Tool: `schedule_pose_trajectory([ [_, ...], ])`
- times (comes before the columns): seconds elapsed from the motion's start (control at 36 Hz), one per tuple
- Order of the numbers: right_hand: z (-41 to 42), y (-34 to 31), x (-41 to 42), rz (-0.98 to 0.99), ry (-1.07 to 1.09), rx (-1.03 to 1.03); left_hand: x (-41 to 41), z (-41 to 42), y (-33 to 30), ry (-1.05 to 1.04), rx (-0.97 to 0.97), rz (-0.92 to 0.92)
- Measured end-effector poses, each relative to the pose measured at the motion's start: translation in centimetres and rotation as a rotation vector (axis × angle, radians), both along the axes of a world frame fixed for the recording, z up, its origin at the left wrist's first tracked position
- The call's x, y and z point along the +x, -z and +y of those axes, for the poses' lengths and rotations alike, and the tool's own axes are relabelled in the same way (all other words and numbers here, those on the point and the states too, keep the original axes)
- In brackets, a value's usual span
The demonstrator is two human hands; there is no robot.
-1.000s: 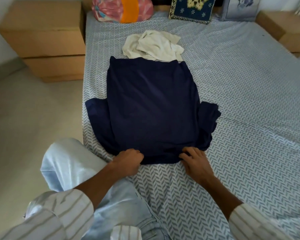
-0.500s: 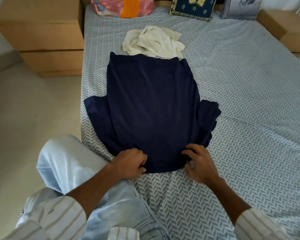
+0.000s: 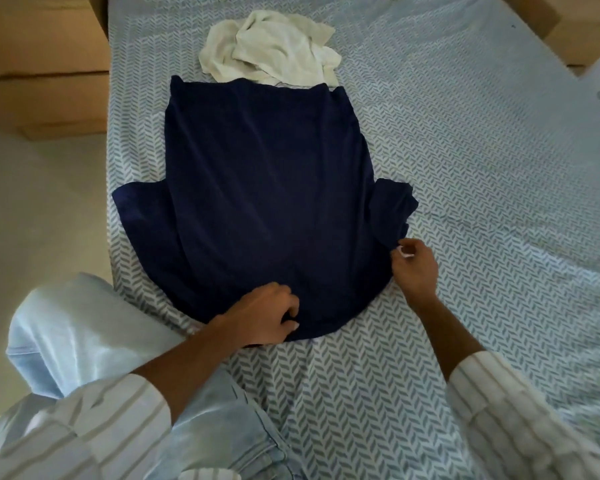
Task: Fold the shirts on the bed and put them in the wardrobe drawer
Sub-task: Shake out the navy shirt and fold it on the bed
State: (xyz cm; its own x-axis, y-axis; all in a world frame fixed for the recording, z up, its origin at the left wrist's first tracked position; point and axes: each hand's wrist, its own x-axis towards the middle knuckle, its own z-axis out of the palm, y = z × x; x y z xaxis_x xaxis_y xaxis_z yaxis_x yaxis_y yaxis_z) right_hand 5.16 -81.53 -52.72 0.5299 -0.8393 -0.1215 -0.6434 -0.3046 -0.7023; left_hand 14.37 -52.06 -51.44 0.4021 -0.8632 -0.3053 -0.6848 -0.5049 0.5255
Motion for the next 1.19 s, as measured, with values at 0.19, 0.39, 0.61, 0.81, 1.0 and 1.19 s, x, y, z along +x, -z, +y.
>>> schedule_pose_trajectory([
  [0.19, -5.2, -0.3, 2.4, -0.113, 0.279, 0.52, -1.7, -6.8, 0.0, 0.022, 0.008, 0.181],
  [0.39, -6.0, -1.0, 3.3, 0.061, 0.24, 0.455, -3.9, -10.4, 1.1, -0.087, 0.207, 0.044],
  [0.61, -7.6, -1.2, -0.7, -0.271, 0.538, 0.657, -2.9, -10.0, 1.3, -0.206, 0.147, 0.281],
  [0.81, -7.8, -1.3, -2.2, -0.2, 0.497, 0.699, -2.2, -9.6, 1.1, -0.11, 0.167, 0.349],
  [1.0, -10.7, -1.9, -1.1, -0.093, 0.395, 0.784, -1.0, -11.5, 0.4, -0.034, 0.255, 0.399],
  [1.19, -11.8, 0.0, -1.0, -0.157, 0.437, 0.762, 2.9, -17.8, -0.7, -0.214, 0.028, 0.204],
])
